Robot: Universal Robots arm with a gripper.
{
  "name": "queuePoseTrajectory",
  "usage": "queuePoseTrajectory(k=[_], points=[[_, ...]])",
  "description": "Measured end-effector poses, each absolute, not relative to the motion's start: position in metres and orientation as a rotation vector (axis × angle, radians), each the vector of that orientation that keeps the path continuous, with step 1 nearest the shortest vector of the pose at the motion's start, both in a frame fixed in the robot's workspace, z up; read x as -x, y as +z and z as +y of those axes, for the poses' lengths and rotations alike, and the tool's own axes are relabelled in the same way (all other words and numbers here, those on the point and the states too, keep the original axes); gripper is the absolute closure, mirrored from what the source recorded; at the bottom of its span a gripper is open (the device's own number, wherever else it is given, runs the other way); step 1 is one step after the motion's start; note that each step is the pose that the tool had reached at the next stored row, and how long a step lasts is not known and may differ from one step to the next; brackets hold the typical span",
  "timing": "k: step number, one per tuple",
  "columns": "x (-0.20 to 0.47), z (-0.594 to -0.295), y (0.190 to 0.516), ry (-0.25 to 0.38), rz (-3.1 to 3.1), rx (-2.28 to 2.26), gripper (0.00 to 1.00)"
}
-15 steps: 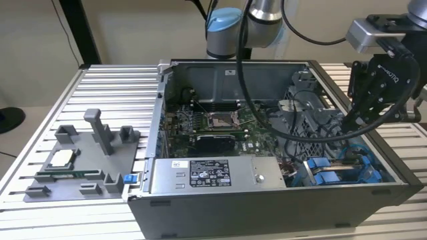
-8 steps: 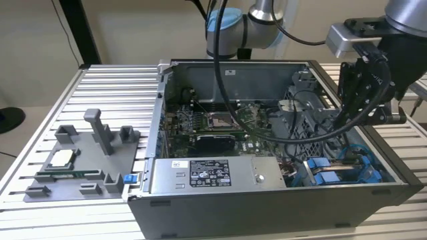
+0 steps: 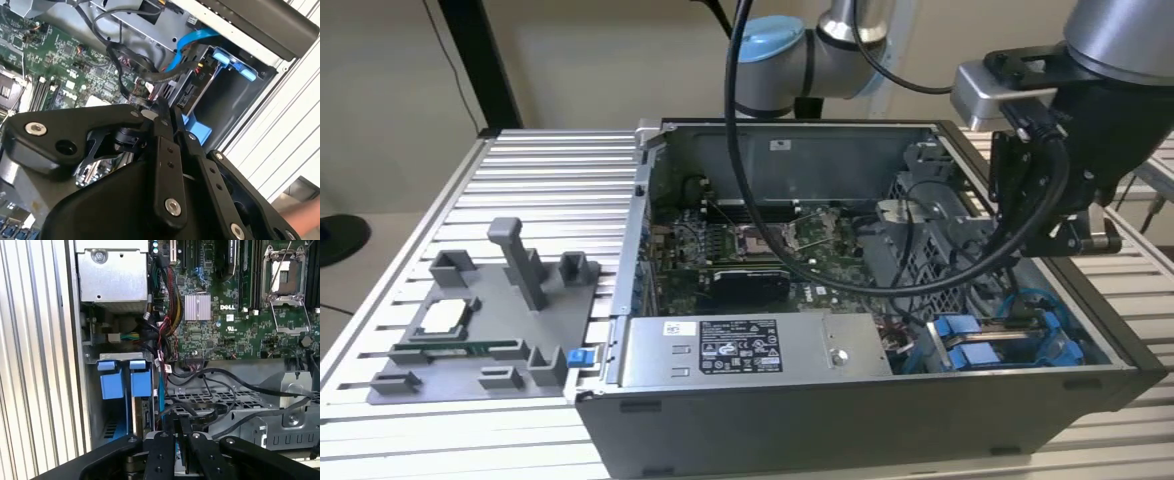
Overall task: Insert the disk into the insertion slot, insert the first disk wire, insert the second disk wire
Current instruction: 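Insert the second disk wire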
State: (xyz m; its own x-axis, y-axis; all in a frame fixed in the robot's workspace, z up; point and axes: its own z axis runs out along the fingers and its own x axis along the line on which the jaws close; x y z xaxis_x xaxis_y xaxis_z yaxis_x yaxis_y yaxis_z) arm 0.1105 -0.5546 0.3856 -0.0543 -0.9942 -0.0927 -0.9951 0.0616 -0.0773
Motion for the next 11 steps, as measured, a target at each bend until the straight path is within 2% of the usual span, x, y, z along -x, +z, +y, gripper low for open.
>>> queuePoseTrajectory(k=[6,11], points=[[-0.1102,-0.5546,0.3854,0.009,2.196,2.072,1.00],[-0.1080,-0.5546,0.3824,-0.033,2.174,2.055,1.00]])
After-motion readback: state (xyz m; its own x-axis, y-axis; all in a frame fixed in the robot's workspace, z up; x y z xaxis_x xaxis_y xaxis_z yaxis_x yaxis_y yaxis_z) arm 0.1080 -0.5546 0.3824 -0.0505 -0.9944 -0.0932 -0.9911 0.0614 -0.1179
